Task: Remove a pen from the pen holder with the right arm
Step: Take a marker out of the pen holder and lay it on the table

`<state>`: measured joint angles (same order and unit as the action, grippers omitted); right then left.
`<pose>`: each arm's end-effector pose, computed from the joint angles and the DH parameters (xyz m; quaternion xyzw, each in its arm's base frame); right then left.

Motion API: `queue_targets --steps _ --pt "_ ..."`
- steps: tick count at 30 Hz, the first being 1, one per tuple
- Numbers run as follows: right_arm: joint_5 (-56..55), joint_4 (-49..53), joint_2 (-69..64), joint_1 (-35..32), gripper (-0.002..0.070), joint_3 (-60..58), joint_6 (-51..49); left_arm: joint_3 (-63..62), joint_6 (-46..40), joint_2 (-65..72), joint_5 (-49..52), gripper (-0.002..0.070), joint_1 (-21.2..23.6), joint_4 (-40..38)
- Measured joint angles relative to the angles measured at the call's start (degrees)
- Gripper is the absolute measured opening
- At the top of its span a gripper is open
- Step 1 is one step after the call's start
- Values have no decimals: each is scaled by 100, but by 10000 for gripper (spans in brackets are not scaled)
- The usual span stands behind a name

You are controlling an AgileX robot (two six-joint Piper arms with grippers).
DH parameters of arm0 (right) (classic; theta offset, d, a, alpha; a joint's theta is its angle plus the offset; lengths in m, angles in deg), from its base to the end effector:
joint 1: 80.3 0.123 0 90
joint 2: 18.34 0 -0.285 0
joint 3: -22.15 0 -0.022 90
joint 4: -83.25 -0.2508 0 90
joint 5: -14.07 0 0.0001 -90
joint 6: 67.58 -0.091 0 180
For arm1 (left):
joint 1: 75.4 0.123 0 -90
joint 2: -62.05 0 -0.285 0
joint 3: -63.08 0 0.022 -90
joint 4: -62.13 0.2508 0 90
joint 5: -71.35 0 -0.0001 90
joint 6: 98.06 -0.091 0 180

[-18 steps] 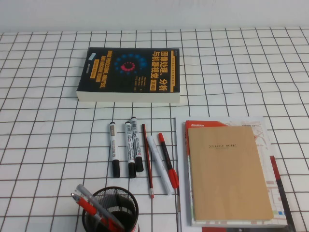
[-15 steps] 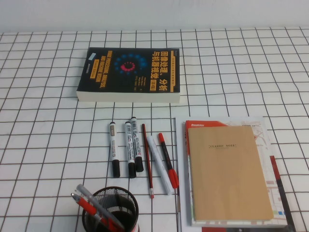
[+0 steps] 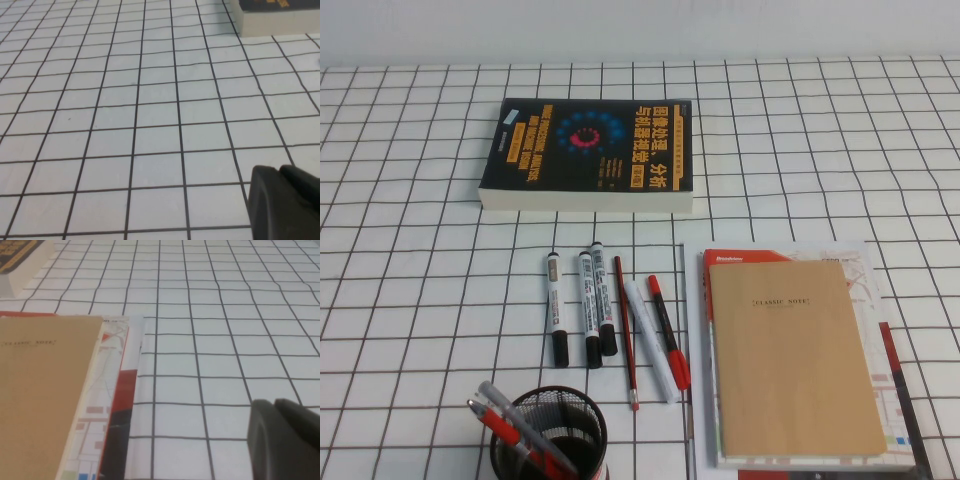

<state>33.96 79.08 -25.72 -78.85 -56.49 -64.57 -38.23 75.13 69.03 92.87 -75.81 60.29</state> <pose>0.0534 0.0036 0.1740 -0.0112 0.7978 0.0223 0.6024 0.0524 -0.0015 0.1715 0.0422 0.8037 0.0195 0.5932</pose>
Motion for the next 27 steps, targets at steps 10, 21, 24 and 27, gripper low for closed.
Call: queue_targets --steps 10,21,24,27 --pt "-785 -1623 0 0 -16 0 0 0 0 0 0 -4 0 0" --pt "-933 -1707 0 0 -16 0 11 0 0 0 0 -4 0 0" --pt "-1016 -1903 0 0 -16 0 11 0 0 0 0 -4 0 0" --pt "-1183 -2483 0 0 -16 -13 11 0 0 0 0 -4 0 0"
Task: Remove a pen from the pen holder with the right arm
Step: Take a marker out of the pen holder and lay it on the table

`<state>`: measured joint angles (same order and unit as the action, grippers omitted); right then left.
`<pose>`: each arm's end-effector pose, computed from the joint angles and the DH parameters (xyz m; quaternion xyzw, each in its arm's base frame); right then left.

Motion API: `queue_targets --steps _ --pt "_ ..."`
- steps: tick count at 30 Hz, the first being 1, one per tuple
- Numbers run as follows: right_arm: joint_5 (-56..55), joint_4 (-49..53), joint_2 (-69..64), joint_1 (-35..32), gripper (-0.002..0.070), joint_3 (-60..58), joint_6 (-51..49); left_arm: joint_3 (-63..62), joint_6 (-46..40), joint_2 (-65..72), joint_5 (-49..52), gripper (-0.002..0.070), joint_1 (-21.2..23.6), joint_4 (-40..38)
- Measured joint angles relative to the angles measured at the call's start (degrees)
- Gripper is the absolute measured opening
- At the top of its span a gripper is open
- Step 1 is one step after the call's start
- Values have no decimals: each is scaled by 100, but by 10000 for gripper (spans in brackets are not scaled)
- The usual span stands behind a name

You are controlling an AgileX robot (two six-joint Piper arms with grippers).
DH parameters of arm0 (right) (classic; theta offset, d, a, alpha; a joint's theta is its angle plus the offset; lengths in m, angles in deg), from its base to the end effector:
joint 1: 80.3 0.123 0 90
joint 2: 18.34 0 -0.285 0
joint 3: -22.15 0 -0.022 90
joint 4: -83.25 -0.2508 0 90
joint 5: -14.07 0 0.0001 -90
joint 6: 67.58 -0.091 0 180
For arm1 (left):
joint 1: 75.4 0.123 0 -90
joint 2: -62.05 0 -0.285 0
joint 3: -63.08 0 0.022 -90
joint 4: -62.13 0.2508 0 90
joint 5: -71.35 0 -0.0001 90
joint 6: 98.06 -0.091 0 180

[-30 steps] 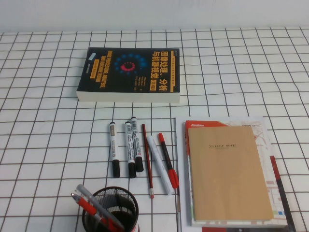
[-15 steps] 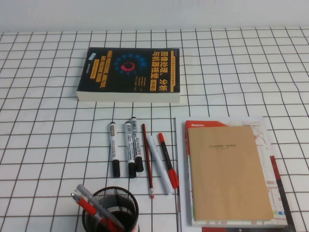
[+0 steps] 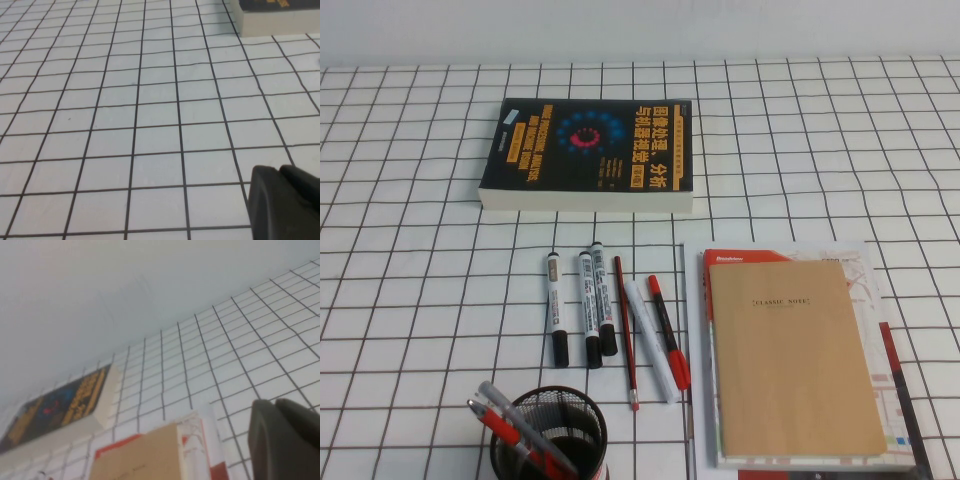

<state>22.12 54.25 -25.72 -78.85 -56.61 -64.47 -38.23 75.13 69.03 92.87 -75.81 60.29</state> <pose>0.0566 0.0077 0.1933 0.1294 0.7149 0.1849 0.6618 0.0524 -0.0015 0.1715 0.0422 0.8037 0.0195 0.5932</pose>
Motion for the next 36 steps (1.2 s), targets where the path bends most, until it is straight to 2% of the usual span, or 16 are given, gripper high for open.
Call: queue_targets --steps 4,9,15,25,31,36 --pt "-280 -1015 0 0 -16 0 0 0 0 0 0 -4 0 0" --pt "-440 -1365 0 0 -16 0 -8 0 0 0 0 -4 0 0" --pt "775 -1486 -29 0 -16 512 -8 0 0 0 0 -4 0 0" --pt "3739 -601 -1908 0 -16 2414 39 0 0 0 0 -4 0 0" --pt "4423 4 -2932 0 -16 2976 268 0 0 0 0 -4 0 0" --pt "4519 113 -3561 0 -16 3208 642 0 0 0 0 -4 0 0"
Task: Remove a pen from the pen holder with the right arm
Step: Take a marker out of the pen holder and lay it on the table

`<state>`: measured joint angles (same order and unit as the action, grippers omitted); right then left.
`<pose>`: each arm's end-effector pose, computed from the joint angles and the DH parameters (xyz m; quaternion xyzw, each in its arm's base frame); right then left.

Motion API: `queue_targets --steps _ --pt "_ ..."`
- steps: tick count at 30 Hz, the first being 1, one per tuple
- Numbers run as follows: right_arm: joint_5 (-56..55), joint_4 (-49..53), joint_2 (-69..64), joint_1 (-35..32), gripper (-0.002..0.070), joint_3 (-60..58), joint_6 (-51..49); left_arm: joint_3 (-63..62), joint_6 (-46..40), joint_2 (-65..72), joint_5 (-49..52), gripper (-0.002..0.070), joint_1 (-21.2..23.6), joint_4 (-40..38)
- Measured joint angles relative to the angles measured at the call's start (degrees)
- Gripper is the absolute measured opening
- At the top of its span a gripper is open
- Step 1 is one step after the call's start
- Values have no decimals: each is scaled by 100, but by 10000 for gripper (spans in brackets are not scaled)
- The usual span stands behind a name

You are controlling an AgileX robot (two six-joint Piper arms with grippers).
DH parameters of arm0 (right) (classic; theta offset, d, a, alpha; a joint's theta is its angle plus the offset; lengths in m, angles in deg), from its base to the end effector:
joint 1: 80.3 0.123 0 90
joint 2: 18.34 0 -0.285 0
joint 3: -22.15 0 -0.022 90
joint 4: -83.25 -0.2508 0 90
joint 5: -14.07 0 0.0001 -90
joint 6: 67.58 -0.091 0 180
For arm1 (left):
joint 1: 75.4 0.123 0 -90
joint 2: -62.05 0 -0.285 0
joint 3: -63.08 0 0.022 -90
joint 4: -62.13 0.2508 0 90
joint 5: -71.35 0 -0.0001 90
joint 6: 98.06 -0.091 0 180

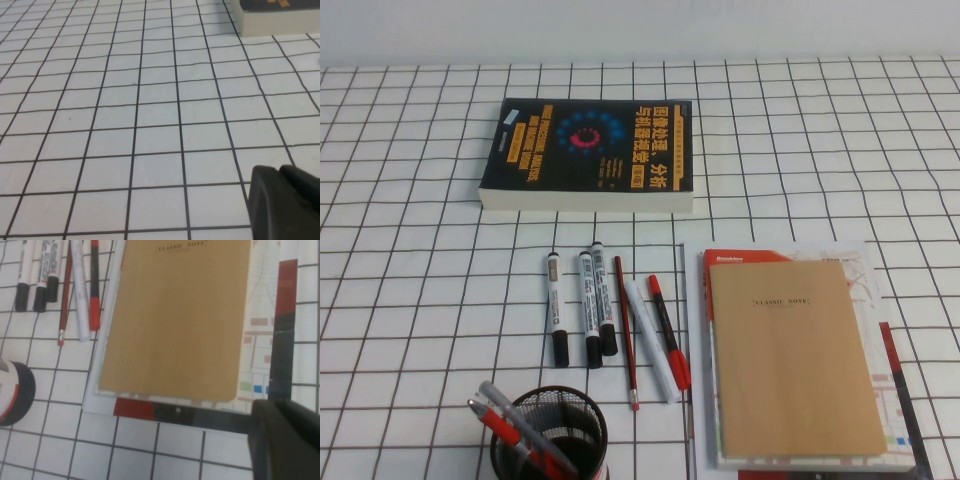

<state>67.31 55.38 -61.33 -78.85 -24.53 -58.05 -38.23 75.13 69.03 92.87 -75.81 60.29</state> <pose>0.0961 0.0366 0.2766 -0.0131 0.9232 0.2064 0.3240 0.0524 -0.0015 0.1715 0.0422 0.8037 0.0195 0.5932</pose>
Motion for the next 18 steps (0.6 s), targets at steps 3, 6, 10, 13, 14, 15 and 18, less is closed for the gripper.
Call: queue_targets --steps 3,6,10,13,14,15,18 --pt "-11 0 -325 13 -16 128 100 0 0 0 0 -4 0 0" --pt "-61 92 -713 159 -16 355 123 0 0 0 0 -4 0 0" --pt "-316 222 -1272 666 -16 723 111 0 0 0 0 -4 0 0" --pt "-544 254 -1629 1144 -16 987 104 0 0 0 0 -4 0 0" --pt "-619 260 -1801 1361 -16 1110 99 0 0 0 0 -4 0 0" --pt "-688 260 -1942 1553 -16 1211 60 0 0 0 0 -4 0 0" --pt "-936 298 -2306 2132 -16 1423 -32 0 0 0 0 -4 0 0"
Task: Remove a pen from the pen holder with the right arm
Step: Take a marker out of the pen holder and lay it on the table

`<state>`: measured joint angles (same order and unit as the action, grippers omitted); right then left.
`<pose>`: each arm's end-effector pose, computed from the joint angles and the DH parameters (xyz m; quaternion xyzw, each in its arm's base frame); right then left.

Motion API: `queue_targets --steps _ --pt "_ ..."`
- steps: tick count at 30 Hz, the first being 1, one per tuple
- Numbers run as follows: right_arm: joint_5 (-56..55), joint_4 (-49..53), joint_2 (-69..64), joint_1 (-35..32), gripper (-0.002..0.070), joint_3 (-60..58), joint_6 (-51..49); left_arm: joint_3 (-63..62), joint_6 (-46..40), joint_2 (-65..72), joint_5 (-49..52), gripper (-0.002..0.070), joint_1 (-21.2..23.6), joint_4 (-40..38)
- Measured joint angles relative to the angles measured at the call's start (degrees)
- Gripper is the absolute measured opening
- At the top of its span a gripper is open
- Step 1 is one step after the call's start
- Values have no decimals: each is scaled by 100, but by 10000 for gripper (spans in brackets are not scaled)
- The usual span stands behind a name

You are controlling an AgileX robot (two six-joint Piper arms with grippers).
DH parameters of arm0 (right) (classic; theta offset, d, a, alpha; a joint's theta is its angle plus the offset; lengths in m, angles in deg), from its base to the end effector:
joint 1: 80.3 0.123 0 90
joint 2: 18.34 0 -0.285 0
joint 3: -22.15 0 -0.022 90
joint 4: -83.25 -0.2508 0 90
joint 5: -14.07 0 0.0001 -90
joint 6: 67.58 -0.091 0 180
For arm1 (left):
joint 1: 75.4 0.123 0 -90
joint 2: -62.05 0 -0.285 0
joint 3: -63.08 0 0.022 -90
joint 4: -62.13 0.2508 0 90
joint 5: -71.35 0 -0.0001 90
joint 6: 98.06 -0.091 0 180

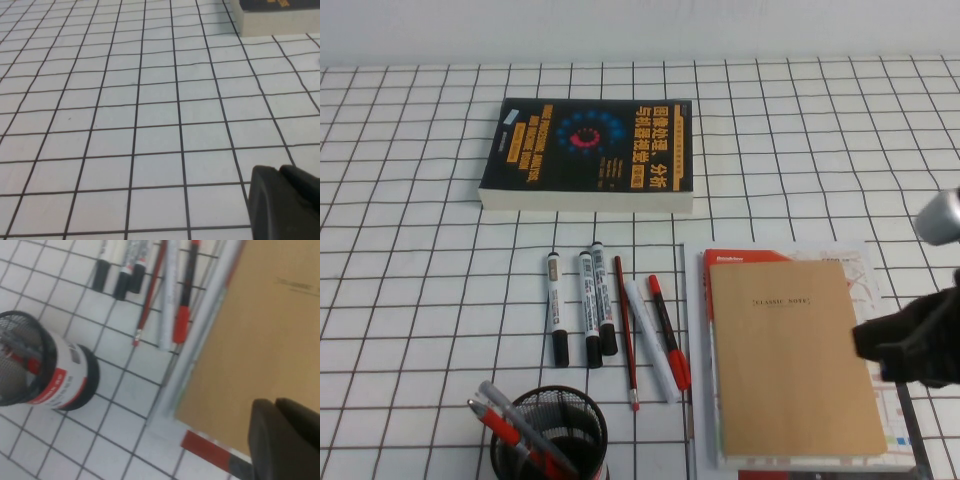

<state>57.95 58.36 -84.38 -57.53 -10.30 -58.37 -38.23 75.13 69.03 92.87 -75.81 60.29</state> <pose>0.1667 0.0988 0.3018 -0.1596 0.9158 0.2273 0.2901 0.0524 -0.0015 0.1715 0.0422 0.8037 0.0195 0.5932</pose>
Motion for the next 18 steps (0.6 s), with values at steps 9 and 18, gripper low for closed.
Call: queue_targets --steps 9,18 --pt "-1336 -79 -943 2178 -16 212 -190 0 0 0 0 -4 0 0" --pt "-2903 -117 -2071 3877 -16 521 -179 0 0 0 0 -4 0 0"
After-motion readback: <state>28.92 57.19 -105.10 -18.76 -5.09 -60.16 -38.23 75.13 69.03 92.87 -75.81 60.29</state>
